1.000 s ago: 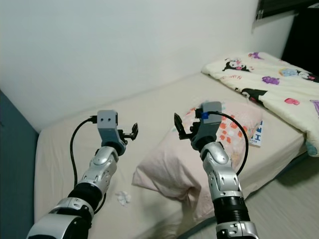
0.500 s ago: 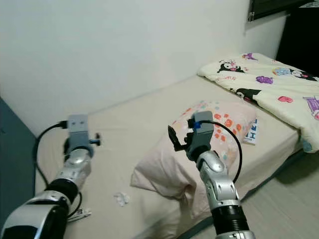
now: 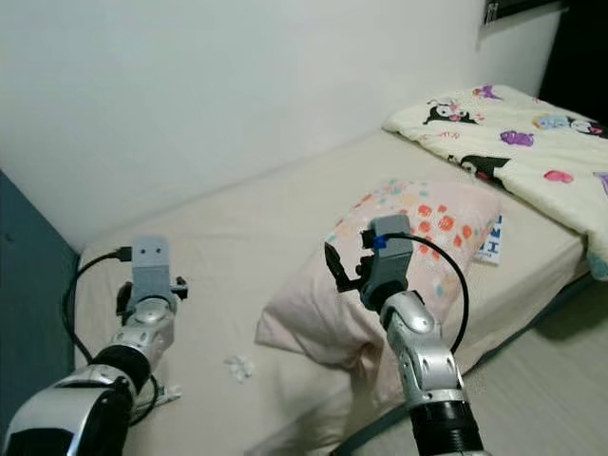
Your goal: Clean up the room
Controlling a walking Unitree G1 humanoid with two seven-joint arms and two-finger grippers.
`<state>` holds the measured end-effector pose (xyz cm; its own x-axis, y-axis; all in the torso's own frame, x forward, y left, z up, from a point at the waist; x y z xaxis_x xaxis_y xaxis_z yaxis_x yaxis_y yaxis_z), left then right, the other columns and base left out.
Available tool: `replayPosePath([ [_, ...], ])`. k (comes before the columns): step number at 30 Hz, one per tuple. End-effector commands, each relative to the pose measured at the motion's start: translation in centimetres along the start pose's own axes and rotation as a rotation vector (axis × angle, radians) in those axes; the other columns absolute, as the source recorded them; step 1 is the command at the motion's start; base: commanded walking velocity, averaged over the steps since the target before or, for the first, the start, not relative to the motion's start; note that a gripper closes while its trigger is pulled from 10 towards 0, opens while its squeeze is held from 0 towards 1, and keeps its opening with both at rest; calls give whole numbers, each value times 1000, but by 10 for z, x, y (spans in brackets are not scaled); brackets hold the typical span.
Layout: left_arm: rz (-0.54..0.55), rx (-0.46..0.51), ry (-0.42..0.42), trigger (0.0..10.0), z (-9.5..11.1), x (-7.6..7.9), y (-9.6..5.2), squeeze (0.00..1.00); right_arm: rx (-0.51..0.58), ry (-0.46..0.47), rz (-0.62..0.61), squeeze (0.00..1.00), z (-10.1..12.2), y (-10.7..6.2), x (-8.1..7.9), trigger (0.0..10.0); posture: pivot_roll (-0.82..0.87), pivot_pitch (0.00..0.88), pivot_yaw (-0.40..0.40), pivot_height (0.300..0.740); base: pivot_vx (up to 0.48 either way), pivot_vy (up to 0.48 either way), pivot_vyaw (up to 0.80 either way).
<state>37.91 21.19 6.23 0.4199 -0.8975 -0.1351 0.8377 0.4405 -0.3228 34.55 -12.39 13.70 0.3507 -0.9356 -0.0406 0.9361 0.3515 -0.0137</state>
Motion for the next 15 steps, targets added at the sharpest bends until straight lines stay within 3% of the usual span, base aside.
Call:
replayPosePath([
  [1,10,-13,-25,10000,5,-3,3,0,-2,9,22,0,0,-1,-9,10000,-196,111,141,620,0,0,0],
  [10,-14,-48,-197,10000,19,-1,7,0,23,24,62,0,7,-11,-22,10000,-199,171,152,585,0,0,0],
  [13,-98,-88,-410,10000,29,9,8,0,43,32,87,0,14,-17,-30,10000,-197,224,168,570,0,0,0],
  [14,-127,-88,-463,10000,33,13,8,0,49,33,90,0,17,-19,-32,10000,-196,230,169,565,0,0,0],
  [15,-127,-88,-463,10000,33,13,8,0,49,33,90,0,17,-19,-32,10000,-196,230,169,565,0,0,0],
])
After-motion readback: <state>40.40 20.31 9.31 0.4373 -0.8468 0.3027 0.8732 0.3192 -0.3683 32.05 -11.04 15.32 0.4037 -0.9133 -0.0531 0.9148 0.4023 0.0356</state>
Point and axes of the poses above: a point about 5 cm out from each wrist's last joint towards the gripper, its own y axis pointing out of the wrist towards the gripper, its own z axis along the axis of the wrist's last joint, x = y × z, the point moved 3 cm from there along y, pointing out of the wrist towards the gripper, and after that the axes turned 2 degrees about -y, right-handed, at the moved point
